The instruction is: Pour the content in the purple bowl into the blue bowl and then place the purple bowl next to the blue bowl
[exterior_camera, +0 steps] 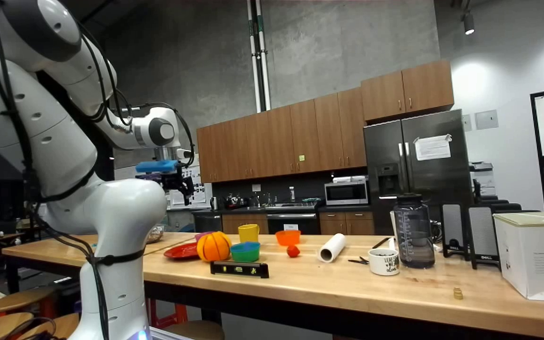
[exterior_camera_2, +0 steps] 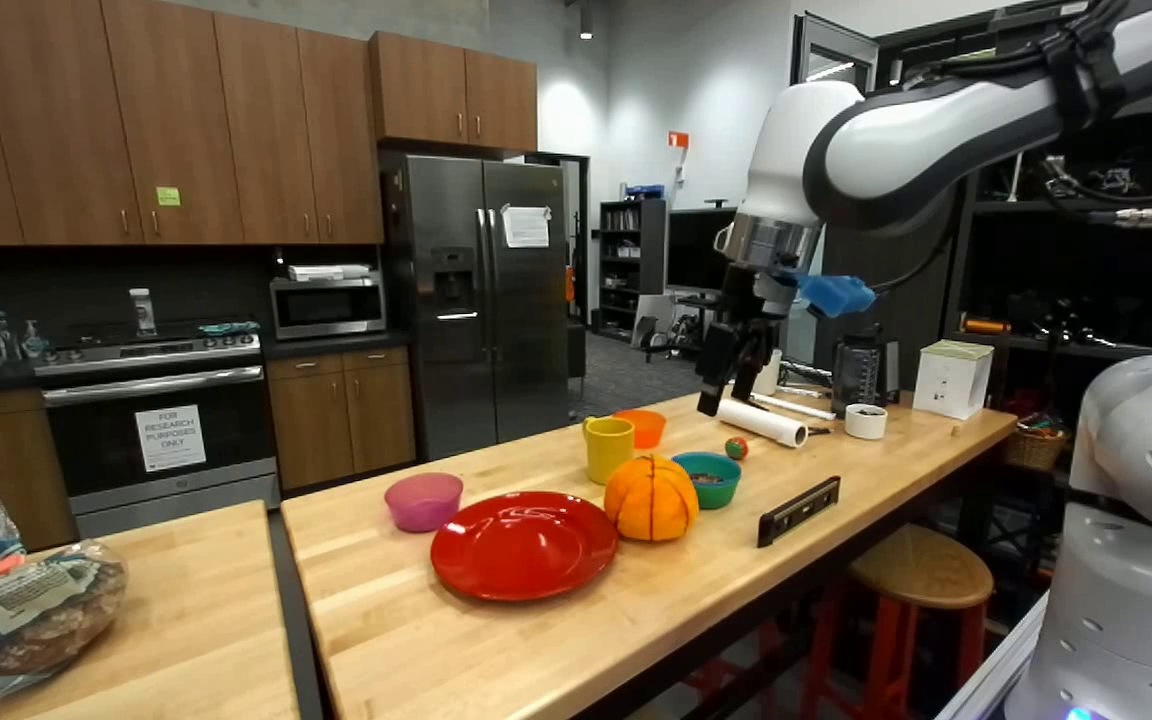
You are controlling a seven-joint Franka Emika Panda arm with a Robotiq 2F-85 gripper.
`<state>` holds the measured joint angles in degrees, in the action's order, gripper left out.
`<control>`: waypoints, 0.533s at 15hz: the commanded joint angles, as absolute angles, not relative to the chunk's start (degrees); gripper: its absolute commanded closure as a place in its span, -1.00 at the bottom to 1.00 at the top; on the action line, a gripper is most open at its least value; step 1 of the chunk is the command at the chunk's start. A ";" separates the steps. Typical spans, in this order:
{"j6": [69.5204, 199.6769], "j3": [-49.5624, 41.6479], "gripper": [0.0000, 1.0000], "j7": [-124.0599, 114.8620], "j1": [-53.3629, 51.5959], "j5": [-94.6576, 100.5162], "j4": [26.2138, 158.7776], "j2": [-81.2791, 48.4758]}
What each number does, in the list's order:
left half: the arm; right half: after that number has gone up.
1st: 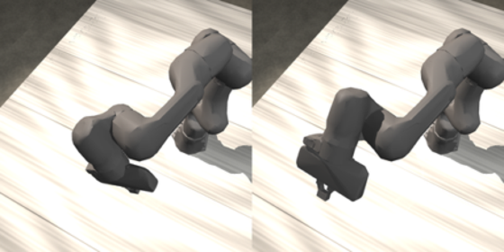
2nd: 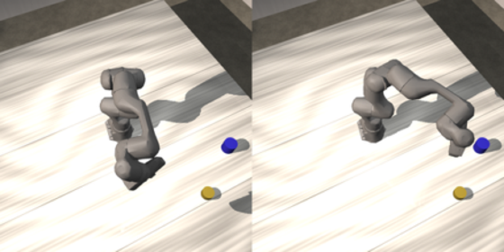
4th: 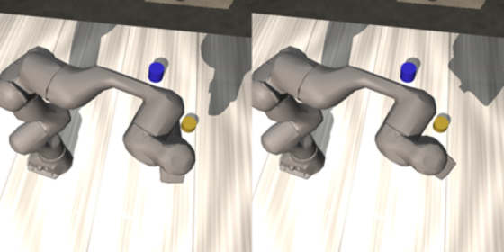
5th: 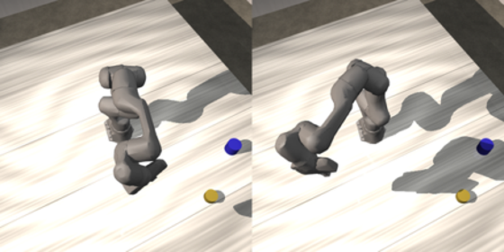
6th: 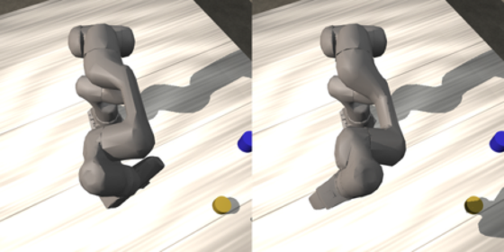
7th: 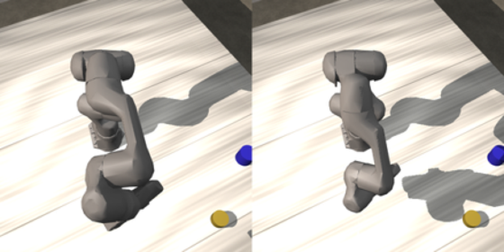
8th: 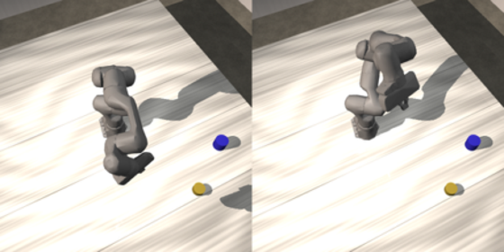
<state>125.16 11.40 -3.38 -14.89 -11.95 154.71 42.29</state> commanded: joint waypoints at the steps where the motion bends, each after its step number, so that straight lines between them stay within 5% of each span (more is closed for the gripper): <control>1: 125.01 11.21 -1.00 -3.53 -15.08 -11.76 154.58 42.26; 8: 125.54 11.24 -1.00 -3.32 -15.34 -12.07 154.50 41.55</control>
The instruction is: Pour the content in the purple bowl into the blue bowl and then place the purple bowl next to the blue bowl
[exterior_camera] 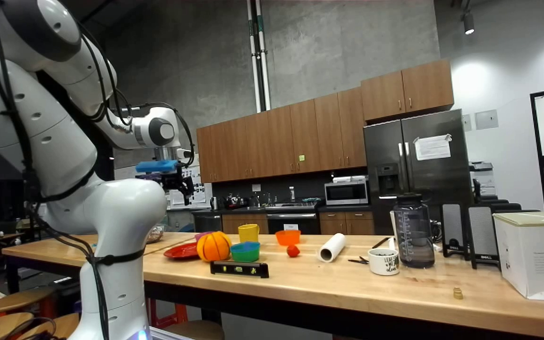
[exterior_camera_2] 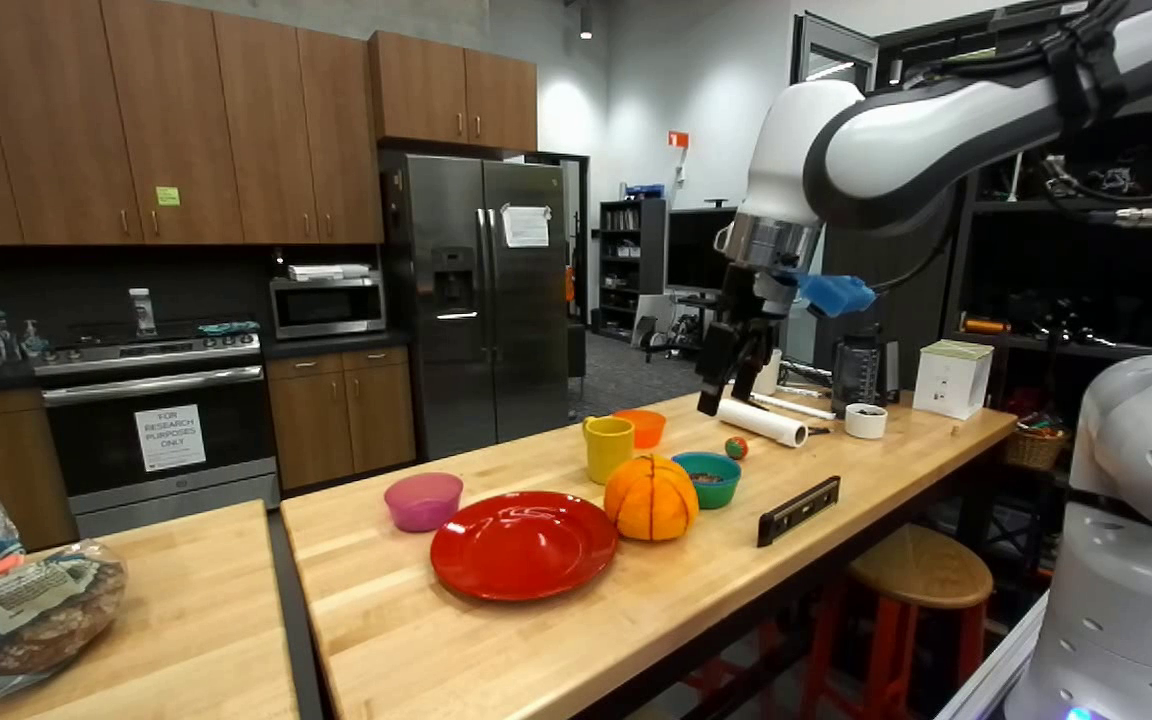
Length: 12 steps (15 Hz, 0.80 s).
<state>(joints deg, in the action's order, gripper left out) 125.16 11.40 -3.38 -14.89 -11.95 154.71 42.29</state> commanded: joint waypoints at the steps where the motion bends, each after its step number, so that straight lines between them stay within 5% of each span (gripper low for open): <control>1: 126.75 11.67 -1.00 -3.61 -15.26 -12.04 154.37 40.69; 12: 135.00 14.77 -1.00 -4.48 -16.38 -11.92 143.57 23.14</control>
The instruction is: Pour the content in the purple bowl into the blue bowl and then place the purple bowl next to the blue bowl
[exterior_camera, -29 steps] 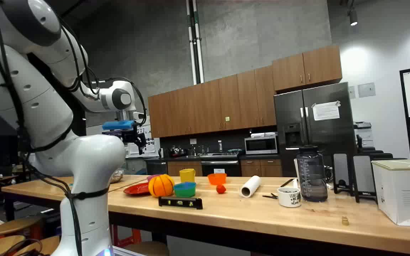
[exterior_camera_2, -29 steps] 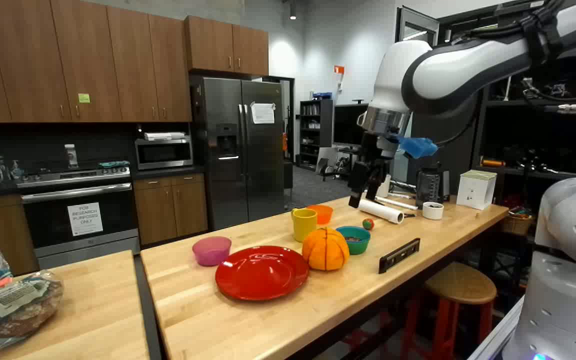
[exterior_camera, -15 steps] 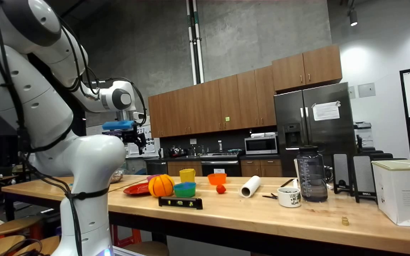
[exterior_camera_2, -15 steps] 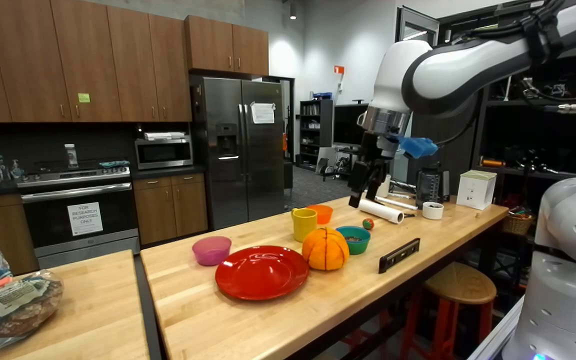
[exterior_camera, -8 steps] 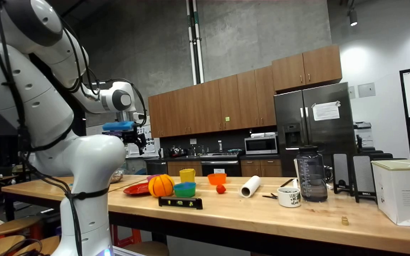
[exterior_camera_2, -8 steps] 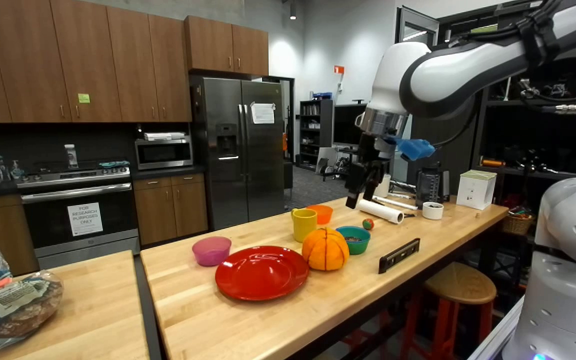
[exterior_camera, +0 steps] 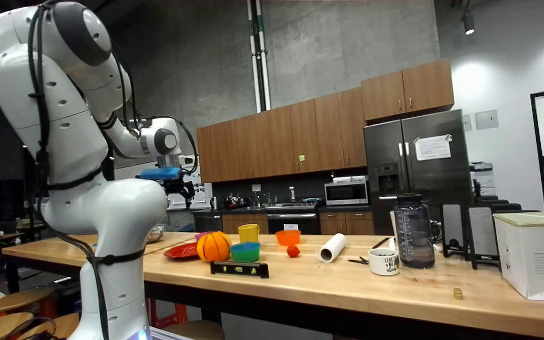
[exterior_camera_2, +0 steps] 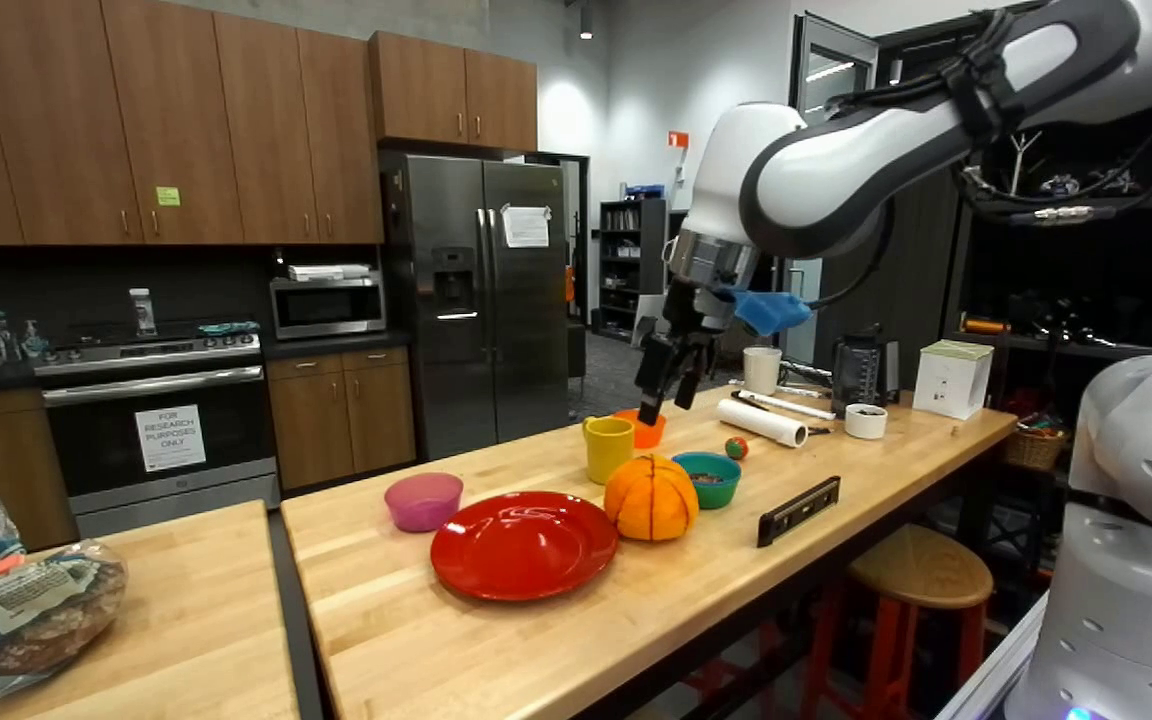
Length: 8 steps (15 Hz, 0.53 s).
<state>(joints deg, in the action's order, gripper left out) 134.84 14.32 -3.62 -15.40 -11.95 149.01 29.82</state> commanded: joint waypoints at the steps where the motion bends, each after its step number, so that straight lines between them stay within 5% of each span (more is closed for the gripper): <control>1: 134.70 15.15 -1.00 -4.58 -16.56 -11.93 141.84 21.17; 8: 134.39 18.60 -1.00 -7.68 -16.21 -8.90 128.51 6.50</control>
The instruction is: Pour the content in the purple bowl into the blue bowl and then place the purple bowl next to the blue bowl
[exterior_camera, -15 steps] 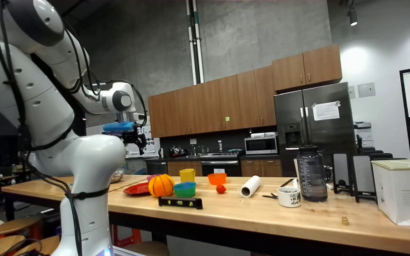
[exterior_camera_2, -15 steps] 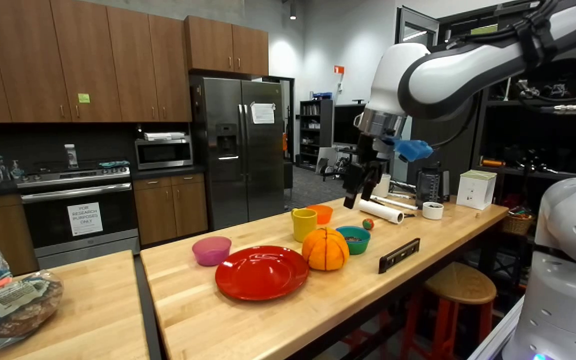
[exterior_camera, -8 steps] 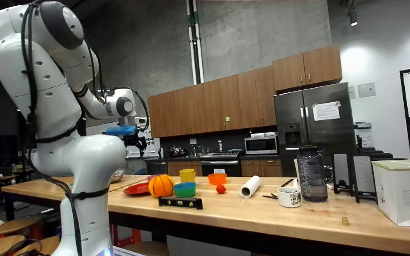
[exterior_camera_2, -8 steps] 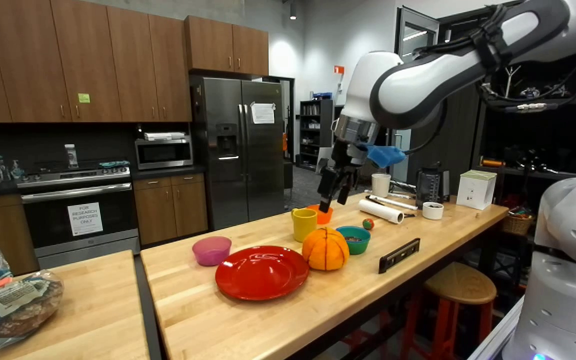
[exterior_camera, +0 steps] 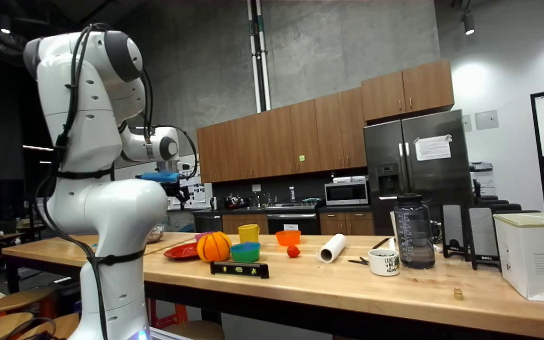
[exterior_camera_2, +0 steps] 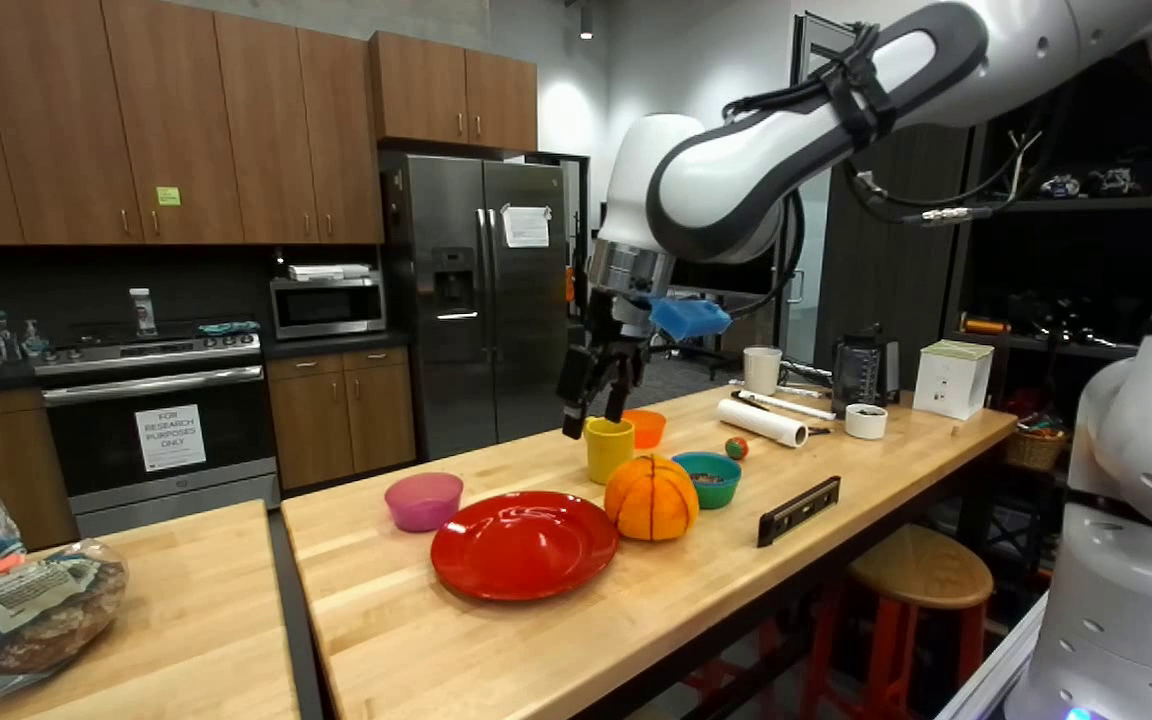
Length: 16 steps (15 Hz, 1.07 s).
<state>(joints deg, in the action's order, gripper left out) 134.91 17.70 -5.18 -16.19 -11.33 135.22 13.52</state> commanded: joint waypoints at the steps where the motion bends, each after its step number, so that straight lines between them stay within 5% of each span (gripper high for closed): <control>1: 134.03 18.85 -1.00 -7.74 -16.28 -8.10 126.36 4.34; 16: 115.01 16.37 -1.00 -2.84 -22.47 9.63 84.86 -29.10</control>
